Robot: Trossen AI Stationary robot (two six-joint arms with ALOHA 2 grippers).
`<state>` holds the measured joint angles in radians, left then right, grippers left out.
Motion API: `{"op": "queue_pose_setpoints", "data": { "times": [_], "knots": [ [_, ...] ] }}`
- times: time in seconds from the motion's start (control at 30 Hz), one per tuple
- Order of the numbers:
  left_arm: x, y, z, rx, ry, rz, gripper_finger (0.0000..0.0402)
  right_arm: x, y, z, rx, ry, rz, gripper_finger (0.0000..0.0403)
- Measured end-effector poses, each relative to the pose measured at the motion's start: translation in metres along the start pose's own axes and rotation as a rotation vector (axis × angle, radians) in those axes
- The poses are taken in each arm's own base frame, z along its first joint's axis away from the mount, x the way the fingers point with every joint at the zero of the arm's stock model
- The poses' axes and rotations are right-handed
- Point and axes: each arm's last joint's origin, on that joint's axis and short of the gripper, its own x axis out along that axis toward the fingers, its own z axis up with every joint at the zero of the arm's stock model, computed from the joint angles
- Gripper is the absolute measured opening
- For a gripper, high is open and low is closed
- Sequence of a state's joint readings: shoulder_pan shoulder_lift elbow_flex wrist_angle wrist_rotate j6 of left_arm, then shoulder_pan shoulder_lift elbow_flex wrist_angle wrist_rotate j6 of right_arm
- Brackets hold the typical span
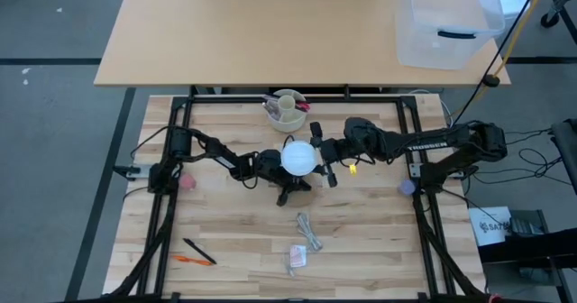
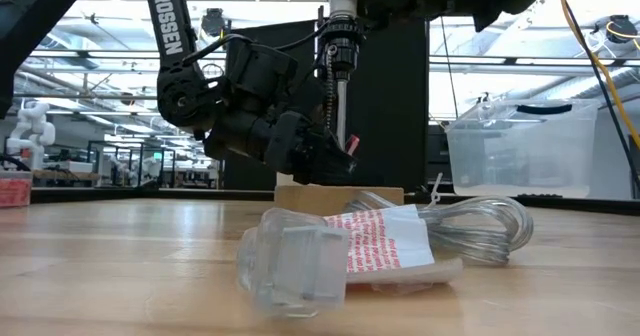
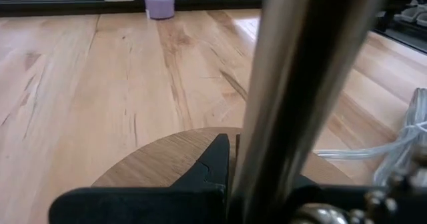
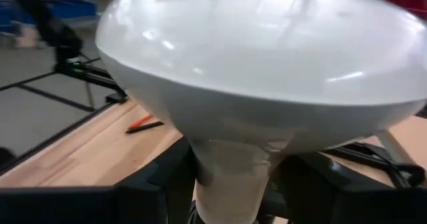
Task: Screw lightbulb
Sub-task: Remove the lightbulb from the wooden lamp
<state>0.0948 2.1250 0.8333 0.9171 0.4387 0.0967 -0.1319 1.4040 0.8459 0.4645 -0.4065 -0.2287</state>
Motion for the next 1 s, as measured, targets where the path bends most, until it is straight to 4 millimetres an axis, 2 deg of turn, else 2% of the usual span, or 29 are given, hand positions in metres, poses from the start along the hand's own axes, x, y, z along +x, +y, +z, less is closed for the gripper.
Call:
{"op": "queue_pose_setpoints", "data": {
  "times": [0.27, 0.37, 0.53, 0.7, 1.0],
  "knots": [
    [0.0, -0.001, 0.0, 0.008, 0.0, -0.015, 0.0019, -0.005, -0.007, -0.002, 0.008, -0.024, 0.105, 0.0162],
    [0.0, -0.001, 0.0, 0.006, 0.001, -0.013, 0.0018, -0.004, -0.007, -0.001, 0.03, -0.034, 0.064, 0.0181],
    [0.0, 0.0, -0.001, -0.003, 0.007, 0.016, 0.0018, 0.0, 0.0, 0.003, 0.071, -0.038, 0.029, 0.0243],
    [0.0, 0.0, -0.001, -0.005, 0.007, 0.02, 0.0018, 0.0, 0.009, 0.002, 0.086, 0.033, -0.028, 0.0293],
    [0.0, 0.0, -0.001, -0.004, 0.008, 0.027, 0.0018, -0.031, 0.022, 0.011, 0.135, 0.249, -0.122, 0.0302]
  ]
}}
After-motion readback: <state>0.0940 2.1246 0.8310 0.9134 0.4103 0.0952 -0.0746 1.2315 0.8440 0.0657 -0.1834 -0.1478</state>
